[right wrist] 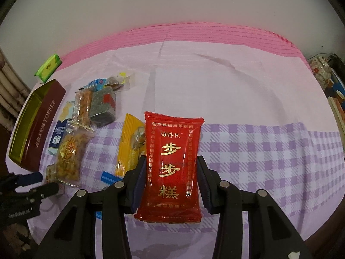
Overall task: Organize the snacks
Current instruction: 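Lift the red packet with the right gripper while the left gripper grasps the square cake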
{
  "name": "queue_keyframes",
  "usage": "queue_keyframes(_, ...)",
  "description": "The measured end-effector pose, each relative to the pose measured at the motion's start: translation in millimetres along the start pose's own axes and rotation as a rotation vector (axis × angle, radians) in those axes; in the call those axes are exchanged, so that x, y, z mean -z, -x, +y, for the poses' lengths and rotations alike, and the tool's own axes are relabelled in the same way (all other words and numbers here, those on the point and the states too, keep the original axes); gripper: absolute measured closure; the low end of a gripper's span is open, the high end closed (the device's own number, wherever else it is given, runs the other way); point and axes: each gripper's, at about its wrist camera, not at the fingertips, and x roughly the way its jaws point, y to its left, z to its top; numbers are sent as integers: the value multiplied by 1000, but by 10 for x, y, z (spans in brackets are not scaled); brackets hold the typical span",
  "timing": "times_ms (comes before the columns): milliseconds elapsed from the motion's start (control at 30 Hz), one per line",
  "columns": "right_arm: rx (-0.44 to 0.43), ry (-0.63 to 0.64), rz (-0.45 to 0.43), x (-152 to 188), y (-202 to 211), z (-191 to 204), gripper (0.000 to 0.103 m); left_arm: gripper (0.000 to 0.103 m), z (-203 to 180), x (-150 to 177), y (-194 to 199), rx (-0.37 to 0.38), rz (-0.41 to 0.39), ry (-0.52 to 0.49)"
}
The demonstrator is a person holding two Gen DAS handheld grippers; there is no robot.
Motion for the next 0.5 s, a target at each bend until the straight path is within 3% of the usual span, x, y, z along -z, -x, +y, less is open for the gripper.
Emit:
queue_keyframes(200,11,-30,-4,-8,12,-79,62,53,-41,-86,-103,8,21,-27)
queue_keyframes(267,21,-38,-3,-7,3,-106,62,61,-22,-97,-116,20,22,-30)
queue_keyframes(500,69,-37,25,17,-95,-156,62,69,62,-134,-116,36,2,-29)
